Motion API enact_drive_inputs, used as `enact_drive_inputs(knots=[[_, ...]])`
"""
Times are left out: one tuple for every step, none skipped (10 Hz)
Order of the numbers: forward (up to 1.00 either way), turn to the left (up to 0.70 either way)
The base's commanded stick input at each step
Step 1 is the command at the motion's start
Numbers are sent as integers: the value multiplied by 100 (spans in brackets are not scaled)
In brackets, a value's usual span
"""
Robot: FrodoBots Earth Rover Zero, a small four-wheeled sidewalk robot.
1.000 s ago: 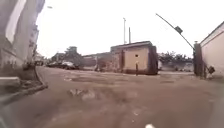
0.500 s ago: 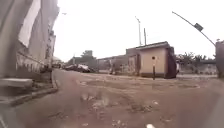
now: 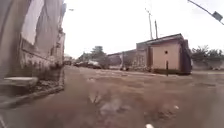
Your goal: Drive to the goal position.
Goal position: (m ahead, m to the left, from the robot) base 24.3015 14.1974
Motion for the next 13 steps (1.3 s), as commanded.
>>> enact_drive_inputs(knots=[[70, 0], [70, 0], [70, 0], [70, 0], [70, 0], [70, 0], [70, 0], [70, 0], [70, 0], [70, 0], [70, 0], [70, 0], [70, 0]])
